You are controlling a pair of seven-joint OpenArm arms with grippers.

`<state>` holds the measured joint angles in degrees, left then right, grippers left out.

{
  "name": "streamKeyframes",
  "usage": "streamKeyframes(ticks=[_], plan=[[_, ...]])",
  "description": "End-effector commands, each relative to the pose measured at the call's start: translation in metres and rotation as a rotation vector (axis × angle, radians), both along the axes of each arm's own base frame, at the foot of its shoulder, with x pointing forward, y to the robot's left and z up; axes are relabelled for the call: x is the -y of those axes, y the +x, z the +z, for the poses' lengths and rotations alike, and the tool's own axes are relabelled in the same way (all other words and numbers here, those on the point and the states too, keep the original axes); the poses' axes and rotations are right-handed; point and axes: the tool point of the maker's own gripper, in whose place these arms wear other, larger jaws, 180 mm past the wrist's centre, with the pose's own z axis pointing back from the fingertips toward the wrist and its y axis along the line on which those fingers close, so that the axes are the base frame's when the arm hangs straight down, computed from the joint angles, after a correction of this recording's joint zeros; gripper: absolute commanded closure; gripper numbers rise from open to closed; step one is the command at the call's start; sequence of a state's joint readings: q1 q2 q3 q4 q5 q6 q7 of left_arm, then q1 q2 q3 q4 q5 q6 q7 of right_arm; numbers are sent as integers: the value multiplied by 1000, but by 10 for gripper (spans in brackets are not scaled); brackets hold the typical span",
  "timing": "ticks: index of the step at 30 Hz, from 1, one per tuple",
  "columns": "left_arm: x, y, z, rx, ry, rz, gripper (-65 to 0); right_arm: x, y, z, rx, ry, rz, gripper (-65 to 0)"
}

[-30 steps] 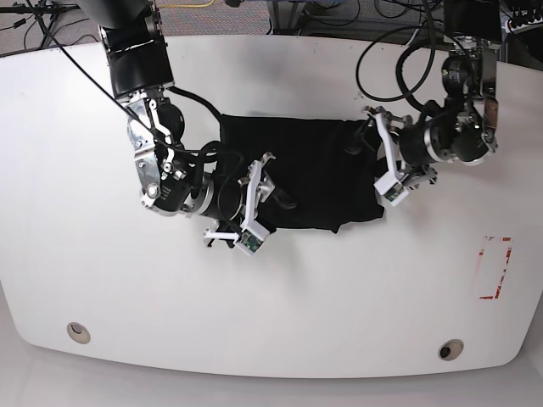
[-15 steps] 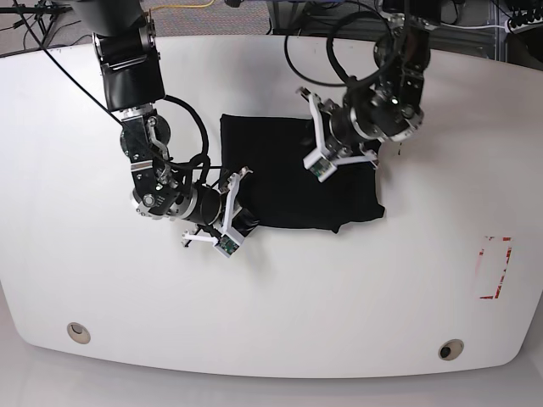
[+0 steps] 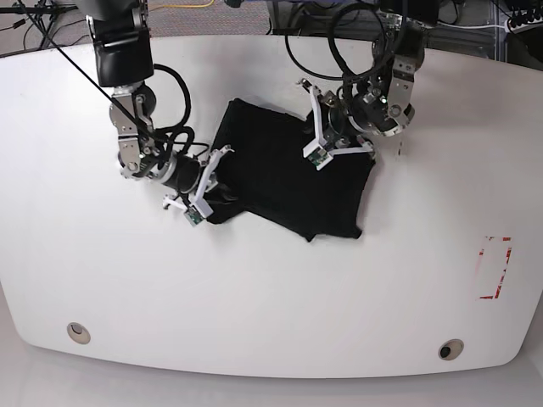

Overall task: Fold the T-shirt properly
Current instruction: 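Grasp the folded shirt with both grippers and square it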

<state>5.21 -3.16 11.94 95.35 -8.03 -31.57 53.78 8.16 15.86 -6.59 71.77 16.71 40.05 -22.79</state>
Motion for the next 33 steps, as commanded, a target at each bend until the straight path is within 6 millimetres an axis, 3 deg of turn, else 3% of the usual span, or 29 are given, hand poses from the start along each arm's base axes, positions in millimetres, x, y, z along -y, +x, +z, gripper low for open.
streamKeyframes(ticks=[1,9,15,26,33], plan=[[-14,23,-1,18,43,19,-81,6,-8,5,18,-16,-3,-46],[-37,64,3,41,100,36,-81,-2,-59,0,-14,-16,14,-46],[-65,76,15,79,170,40,-81,-34,-88,3,-34,46,32,-46],[-91,82,41,156,252,31,-81,-67,-98,18,-30,53,98,-46],[-97,91,85,275,269,49,-82,-75,-91,52,62,31,137,-48]])
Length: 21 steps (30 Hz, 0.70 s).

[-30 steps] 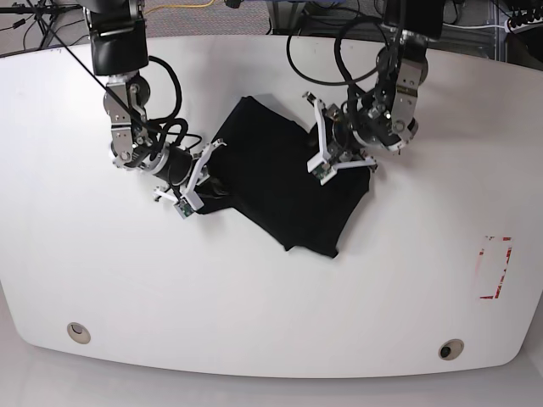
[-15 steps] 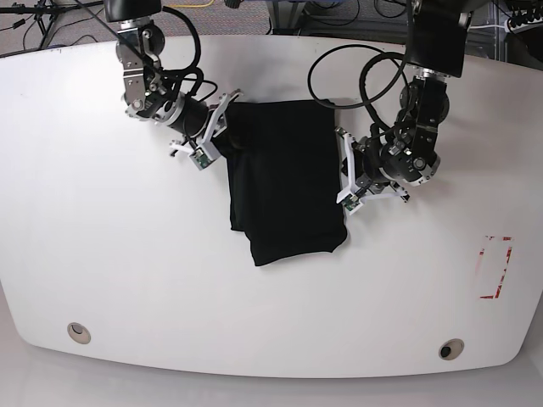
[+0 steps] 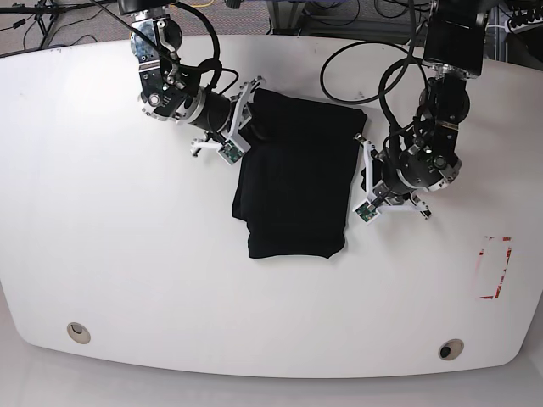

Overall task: Fold the T-shirt properly
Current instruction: 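Grasp the folded shirt with both grippers and square it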

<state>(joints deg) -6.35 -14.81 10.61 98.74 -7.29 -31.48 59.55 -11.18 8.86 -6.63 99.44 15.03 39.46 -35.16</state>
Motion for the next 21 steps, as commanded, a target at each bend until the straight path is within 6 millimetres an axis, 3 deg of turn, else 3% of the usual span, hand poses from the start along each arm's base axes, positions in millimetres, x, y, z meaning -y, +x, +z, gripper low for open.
streamKeyframes(ticks=[1,7,10,14,16,21], plan=[[0,16,38,112,-13,13,-82,-2,13,32,98,26,10,-48],[24,24,55,156,-124,54,-111,28,36,55,165,-55,-52,-48],[39,30,63,172,-192,82,-215,47,48,64,189,-103,-89,-48],[63,32,67,161,-316,177,-403,71,59,72,217,-153,-121,-48],[71,32,68,155,-378,238,-451,78,63,75,229,-166,-133,-48],[97,30,68,154,-509,331,-457,94,67,78,239,-190,-159,-48]])
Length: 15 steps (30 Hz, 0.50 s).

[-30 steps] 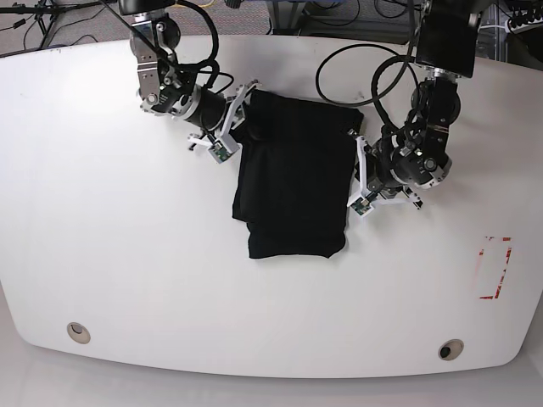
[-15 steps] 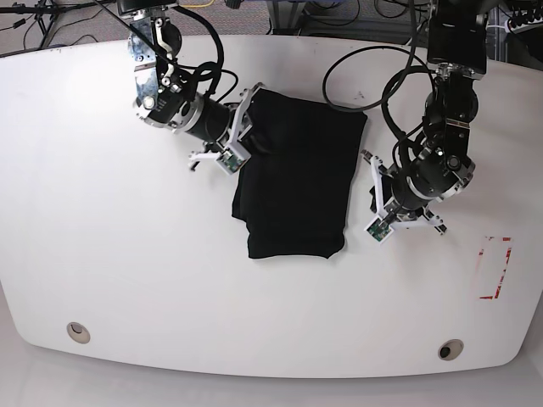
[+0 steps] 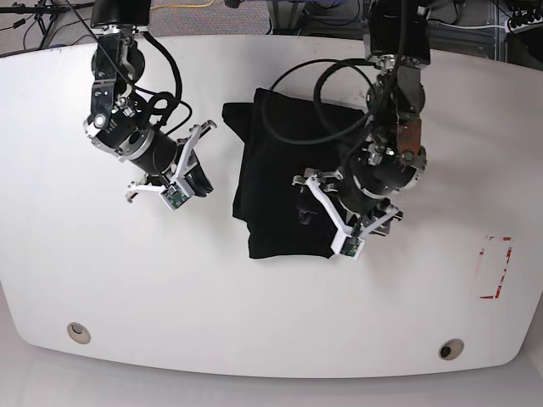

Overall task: Fold the T-shirt properly
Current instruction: 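Grasp the folded shirt with both grippers and square it, then carry the folded shirt with the left gripper to the table edge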

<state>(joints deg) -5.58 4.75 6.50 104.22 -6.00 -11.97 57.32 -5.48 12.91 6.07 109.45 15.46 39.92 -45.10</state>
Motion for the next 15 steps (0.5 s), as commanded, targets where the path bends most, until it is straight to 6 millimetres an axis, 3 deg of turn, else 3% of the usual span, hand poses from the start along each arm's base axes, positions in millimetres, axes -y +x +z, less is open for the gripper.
streamKeyframes(ticks=[1,8,15], plan=[[22,1,9,51,-60,-27,-451,4,7,16,55,12,0,-48],[52,-12,-20,25,-114,-66,-401,5,6,14,49,12,-3,-48],[65,-29,-61,-14,-74,-95,-388,6,4,12,41,12,-6,-48]])
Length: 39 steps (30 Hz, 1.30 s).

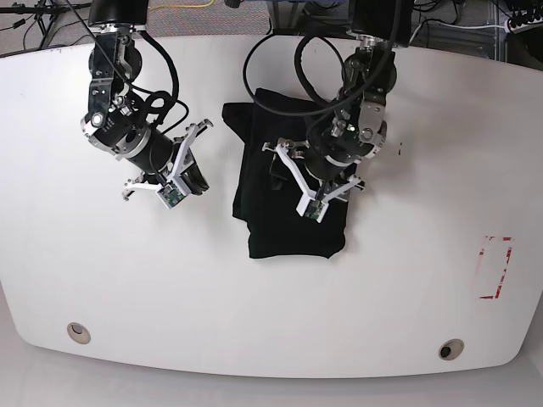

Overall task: Fold the T-shirt properly
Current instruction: 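Carry the folded shirt with the left gripper to the table edge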

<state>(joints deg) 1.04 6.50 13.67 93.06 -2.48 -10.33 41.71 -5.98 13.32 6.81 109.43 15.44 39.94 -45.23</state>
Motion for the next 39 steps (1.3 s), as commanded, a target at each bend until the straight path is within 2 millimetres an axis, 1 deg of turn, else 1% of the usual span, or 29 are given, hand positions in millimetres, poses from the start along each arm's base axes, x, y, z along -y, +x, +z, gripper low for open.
streamKeyframes(ticks=[1,2,4,7,8,9,10,12,13,17,18,19,20,21,25,28,30,31,33,34,35,37,39], plan=[[16,0,1,25,-27,-29,-388,-1,6,14,49,24,6,-48],[21,-6,-11,5,-22,-46,-388,-1,6,13,47,24,6,-48],[24,-13,-26,-32,-9,-64,-388,-2,5,14,49,25,6,-48],[23,-29,-62,-125,39,-100,-389,-2,4,13,45,27,7,-48],[22,-34,-70,-147,50,-107,-389,-2,4,13,45,27,7,-48],[20,-40,-81,-178,63,-115,-389,-3,4,14,47,26,7,-48],[16,-42,-85,-189,73,-118,-389,-3,4,14,47,26,7,-48],[1,-44,-93,-201,98,-105,-389,-2,4,14,48,25,8,-48],[-13,-44,-96,-205,121,-92,-389,1,4,14,47,22,0,-48],[-56,-42,-104,-213,191,-58,-389,10,7,16,56,22,-30,-48],[-76,-45,-107,-225,225,-53,-389,13,7,16,57,21,-39,-48],[-83,-47,-108,-228,237,-53,-389,14,7,16,56,21,-42,-48],[-99,-51,-109,-236,262,-53,-389,14,6,17,58,20,-42,-48],[-115,-52,-106,-232,284,-54,-389,14,7,19,64,19,-42,-48],[-166,-53,-95,-225,351,-60,-389,15,7,21,70,12,-40,-48],[-201,-56,-86,-228,399,-54,-389,14,6,24,80,11,-36,-48],[-228,-60,-80,-239,438,-41,-389,13,4,24,78,10,-34,-48],[-245,-61,-76,-241,462,-28,-389,13,3,23,75,10,-33,-48],[-268,-62,-69,-242,490,-13,-389,13,3,24,78,10,-32,-48],[-285,-63,-63,-243,510,-1,-389,13,3,23,76,10,-32,-48],[-292,-63,-61,-243,520,1,-389,13,2,23,75,10,-32,-48],[-319,-64,-50,-243,561,8,-389,12,1,22,72,11,-32,-48],[-343,-72,-46,-267,589,19,-389,12,0,21,70,11,-32,-48]])
